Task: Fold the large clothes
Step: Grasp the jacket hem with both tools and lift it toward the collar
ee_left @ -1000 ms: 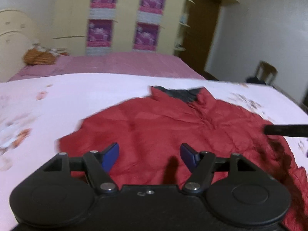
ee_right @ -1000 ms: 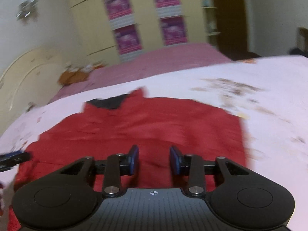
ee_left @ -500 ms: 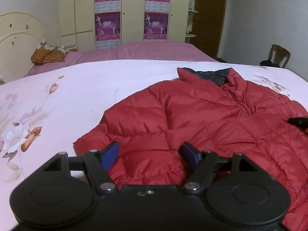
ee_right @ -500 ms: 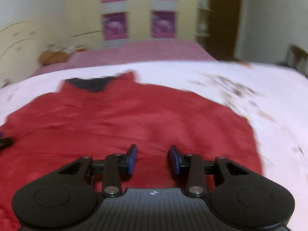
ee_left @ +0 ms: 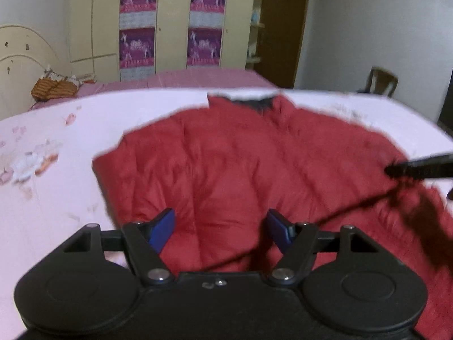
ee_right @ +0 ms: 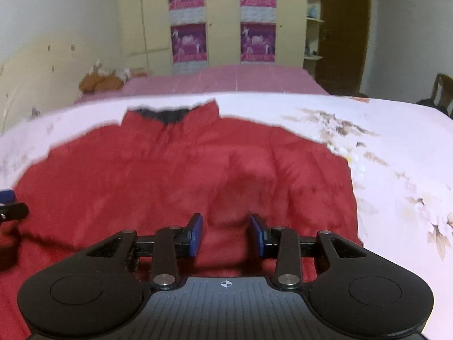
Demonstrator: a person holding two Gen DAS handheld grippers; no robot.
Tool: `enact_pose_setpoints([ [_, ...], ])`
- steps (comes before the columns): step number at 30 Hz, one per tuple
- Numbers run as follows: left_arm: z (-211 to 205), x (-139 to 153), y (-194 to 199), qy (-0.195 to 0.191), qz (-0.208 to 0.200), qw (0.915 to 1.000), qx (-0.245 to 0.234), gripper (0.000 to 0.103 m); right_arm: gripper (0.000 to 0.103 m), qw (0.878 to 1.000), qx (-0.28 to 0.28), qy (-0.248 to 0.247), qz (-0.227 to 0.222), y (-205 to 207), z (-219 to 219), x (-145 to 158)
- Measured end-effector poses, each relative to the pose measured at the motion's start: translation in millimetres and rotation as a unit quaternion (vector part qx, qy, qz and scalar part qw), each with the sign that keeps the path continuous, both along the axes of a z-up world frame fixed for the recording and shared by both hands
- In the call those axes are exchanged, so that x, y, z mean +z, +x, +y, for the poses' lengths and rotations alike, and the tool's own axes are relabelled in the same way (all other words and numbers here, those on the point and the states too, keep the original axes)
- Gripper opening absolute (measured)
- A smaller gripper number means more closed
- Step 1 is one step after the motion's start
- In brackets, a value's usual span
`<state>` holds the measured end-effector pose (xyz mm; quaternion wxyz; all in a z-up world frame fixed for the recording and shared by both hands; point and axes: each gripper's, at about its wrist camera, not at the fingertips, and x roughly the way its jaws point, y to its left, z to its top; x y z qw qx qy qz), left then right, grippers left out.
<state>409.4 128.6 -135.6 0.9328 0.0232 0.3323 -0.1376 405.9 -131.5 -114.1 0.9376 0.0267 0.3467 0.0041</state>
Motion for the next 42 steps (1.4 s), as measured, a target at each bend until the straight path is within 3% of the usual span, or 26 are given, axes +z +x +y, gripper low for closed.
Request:
enact_pose_setpoints([
  [6,5,-11,7,-0.002,0.008,0.9999,0.014,0.072,0.036,1.000,-0.011,0.017,-0.001,3,-5,-25],
  [10,4,-3,-2,0.010,0.005,0.9998,0.019,0.074,0.037,1.000,-0.016,0.020,-0.002,0,-5,-25],
  [12,6,6,-18,0.022,-0.007,0.9992,0.032,0.096,0.037,1.000,-0.016,0.025,-0.002,-7,-9,-13],
  [13,7,10,-28,0.030,-0.016,0.9985,0.042,0.102,0.039,0.999,-0.015,0.028,-0.011,-13,-12,-7],
  [14,10,13,-38,0.034,-0.019,0.9981,0.048,0.103,0.068,0.999,-0.015,0.031,-0.019,-22,-16,-1],
  [15,13,16,-47,0.031,-0.012,0.9981,0.052,0.103,0.090,0.999,-0.024,0.026,-0.031,-32,-20,4],
  [18,23,20,-79,0.007,0.005,0.9971,0.075,0.103,0.090,0.997,-0.032,0.049,-0.042,-65,-43,14],
  [23,32,20,-135,-0.012,0.034,0.9937,0.106,0.093,0.089,0.991,-0.064,0.110,-0.039,-132,-93,17],
  [25,37,20,-155,-0.029,0.043,0.9916,0.119,0.091,0.078,0.988,-0.074,0.132,-0.028,-160,-111,15],
  [29,43,18,-193,-0.061,0.062,0.9866,0.138,0.084,0.068,0.983,-0.080,0.166,-0.008,-216,-137,10],
  [38,46,14,-270,-0.126,0.076,0.9723,0.182,0.078,0.067,0.965,-0.083,0.249,0.026,-311,-156,-10],
  [42,50,13,-290,-0.175,0.077,0.9622,0.194,0.076,0.067,0.954,-0.081,0.289,0.028,-338,-157,-13],
])
